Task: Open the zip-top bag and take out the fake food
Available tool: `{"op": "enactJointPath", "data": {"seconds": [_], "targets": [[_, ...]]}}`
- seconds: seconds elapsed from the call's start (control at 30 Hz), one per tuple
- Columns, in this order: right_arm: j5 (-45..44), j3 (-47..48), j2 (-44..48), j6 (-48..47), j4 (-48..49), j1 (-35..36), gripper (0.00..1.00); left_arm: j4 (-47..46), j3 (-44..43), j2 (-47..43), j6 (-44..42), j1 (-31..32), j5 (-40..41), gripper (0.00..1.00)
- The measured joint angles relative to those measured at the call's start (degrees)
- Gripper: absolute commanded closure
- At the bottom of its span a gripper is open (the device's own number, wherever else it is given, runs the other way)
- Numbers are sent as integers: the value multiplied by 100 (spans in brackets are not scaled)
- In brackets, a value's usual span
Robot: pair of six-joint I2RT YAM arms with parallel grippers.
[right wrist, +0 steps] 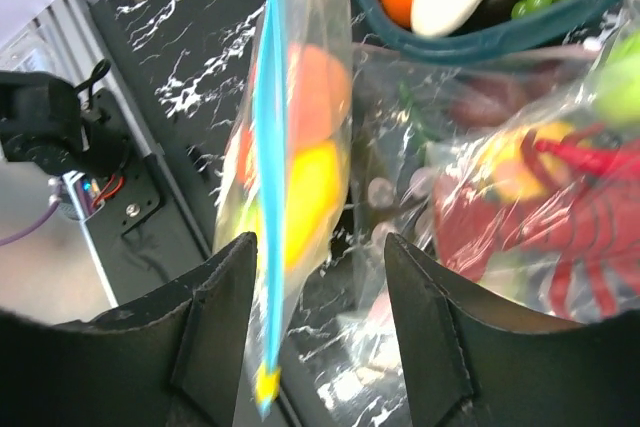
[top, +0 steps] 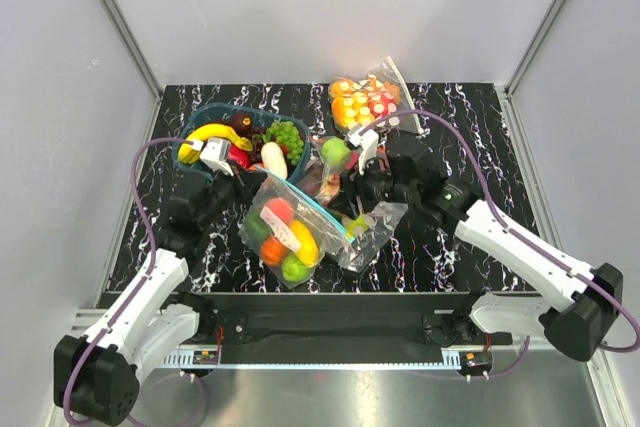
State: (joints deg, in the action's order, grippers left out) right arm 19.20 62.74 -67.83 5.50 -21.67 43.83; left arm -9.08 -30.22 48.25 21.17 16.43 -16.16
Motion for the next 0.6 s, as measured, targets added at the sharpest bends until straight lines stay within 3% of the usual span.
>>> {"op": "enactJointPath", "data": {"seconds": [0.3, 0.6], "targets": [[201, 562, -1113, -179, 352, 0, 39, -7, 70, -138, 0, 2, -376, 100], [579, 560, -1233, -109, 514, 0, 40, -7, 70, -138, -2, 2, -468, 100]]}}
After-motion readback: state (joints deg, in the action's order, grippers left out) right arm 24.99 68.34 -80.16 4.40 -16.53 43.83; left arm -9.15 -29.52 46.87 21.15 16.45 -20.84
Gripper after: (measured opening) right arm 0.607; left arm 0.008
